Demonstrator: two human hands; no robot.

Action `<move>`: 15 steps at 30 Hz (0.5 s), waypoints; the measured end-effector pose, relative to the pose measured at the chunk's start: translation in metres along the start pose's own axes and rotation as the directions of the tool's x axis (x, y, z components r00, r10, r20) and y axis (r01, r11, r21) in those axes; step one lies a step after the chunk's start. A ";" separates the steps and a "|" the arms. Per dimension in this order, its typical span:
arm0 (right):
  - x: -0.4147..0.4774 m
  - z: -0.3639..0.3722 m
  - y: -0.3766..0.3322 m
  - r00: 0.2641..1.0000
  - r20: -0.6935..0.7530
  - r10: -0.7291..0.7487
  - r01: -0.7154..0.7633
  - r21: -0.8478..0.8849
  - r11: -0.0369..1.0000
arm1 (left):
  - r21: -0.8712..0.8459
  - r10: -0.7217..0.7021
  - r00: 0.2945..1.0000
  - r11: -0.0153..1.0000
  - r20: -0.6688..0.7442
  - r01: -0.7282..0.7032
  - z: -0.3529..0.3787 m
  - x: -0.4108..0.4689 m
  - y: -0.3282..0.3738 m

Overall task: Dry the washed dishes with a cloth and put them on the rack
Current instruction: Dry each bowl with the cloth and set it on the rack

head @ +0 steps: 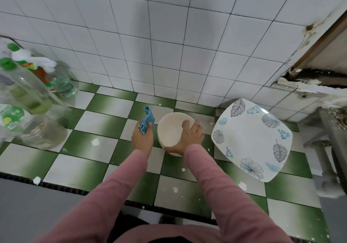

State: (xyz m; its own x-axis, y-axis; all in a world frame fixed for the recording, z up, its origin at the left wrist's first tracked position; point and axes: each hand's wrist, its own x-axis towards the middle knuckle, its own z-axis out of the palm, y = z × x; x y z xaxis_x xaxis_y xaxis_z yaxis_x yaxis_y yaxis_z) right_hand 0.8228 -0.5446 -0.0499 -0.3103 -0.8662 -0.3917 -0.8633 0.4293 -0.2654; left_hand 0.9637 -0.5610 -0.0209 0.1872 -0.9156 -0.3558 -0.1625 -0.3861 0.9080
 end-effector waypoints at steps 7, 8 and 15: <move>-0.009 -0.021 -0.008 0.996 -0.069 -0.055 0.057 0.020 0.998 | -0.015 -0.009 1.000 1.000 0.005 0.009 0.007 -0.002 0.002; -0.011 -0.023 -0.010 0.995 -0.081 -0.058 0.060 0.023 0.998 | -0.023 0.001 1.000 1.000 0.010 0.000 0.007 -0.002 0.003; -0.021 -0.038 -0.018 0.992 -0.099 -0.074 0.076 0.023 0.997 | 0.103 0.065 0.997 0.992 0.034 -0.068 0.006 0.001 0.012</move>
State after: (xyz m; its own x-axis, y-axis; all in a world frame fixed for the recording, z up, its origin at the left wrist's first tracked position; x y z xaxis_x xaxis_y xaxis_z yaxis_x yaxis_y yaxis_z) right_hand 0.8298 -0.5442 -0.0034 -0.2836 -0.9165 -0.2820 -0.8749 0.3677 -0.3151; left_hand 0.9561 -0.5671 -0.0111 0.1428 -0.9419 -0.3039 -0.2739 -0.3326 0.9024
